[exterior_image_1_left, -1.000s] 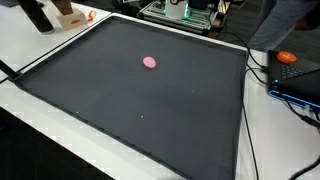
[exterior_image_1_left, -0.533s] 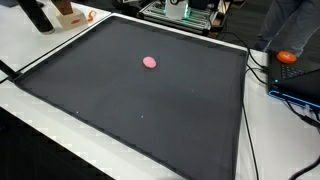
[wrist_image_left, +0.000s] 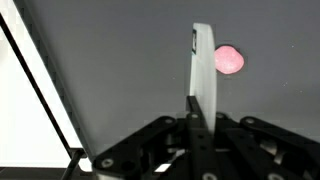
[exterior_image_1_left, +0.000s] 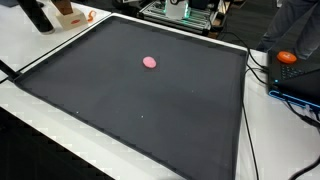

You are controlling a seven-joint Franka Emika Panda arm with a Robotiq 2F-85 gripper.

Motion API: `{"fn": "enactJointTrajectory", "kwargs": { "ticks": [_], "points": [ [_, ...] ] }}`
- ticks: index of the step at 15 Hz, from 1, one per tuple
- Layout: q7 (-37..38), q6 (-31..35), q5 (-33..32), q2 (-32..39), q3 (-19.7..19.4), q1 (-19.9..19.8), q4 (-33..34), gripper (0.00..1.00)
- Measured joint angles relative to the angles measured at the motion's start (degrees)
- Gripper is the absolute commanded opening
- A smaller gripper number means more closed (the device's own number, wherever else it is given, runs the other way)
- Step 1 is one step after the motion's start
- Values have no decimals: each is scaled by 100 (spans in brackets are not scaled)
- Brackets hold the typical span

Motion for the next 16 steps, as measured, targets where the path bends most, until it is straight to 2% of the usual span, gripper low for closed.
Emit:
{"fn": "enactJointTrajectory", "kwargs": {
  "ticks": [3,7,12,16],
  "points": [
    [23,-9,0,19,22,16,46,1],
    [275,-155,1,351,279,90,467,1],
    [733,-955,-34,1200,626,215,1445,1],
    [1187,-1684,-377,2083,795,374,2371,1]
  ]
}}
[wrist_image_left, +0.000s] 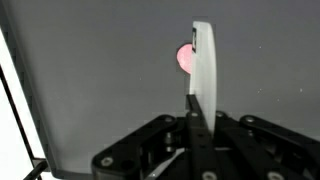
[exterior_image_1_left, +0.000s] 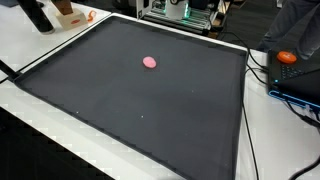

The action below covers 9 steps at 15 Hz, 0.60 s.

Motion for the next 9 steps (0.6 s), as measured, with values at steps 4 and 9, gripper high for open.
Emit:
{"fn": "enactJointTrajectory", "kwargs": {
  "ticks": [4,9],
  "points": [
    [286,-579,-373,903,20,272,855,1],
    [372,-1260,-761,1911,-21,669,1757,1]
  ]
}}
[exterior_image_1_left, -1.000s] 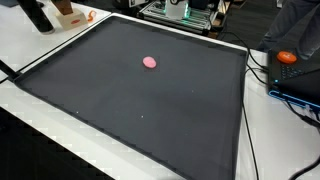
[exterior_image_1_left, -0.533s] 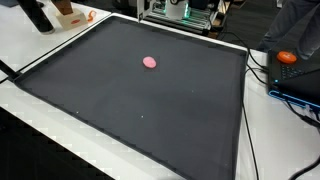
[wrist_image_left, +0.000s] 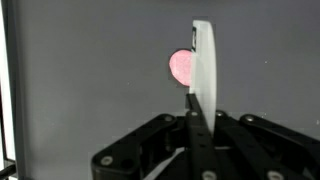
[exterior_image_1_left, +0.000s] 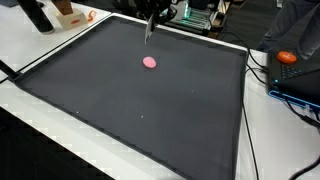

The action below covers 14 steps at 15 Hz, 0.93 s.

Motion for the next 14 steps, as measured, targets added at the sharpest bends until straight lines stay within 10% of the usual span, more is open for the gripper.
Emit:
{"fn": "enactJointTrajectory", "kwargs": {
  "ticks": [14],
  "points": [
    [-452,-891,-514,1948,-239,941,1613,1]
  ]
}}
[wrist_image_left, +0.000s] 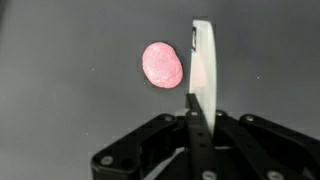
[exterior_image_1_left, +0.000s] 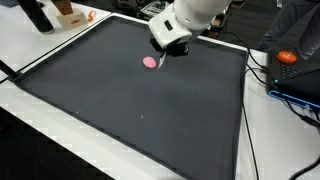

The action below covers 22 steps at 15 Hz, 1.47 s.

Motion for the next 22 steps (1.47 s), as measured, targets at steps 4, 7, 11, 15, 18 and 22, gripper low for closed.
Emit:
{"fn": "enactJointTrajectory", "kwargs": {
  "ticks": [4,7,11,15,18,22],
  "points": [
    [-293,-158,-5,277,-28,80,230,1],
    [-491,-260,-5,436,-35,108,373,1],
    [-645,-376,4,591,-45,110,561,1],
    [-661,-380,66,643,-85,71,710,1],
    [-666,-380,223,643,-111,-23,812,1],
    [-670,-380,625,643,-158,-223,949,1]
  ]
}}
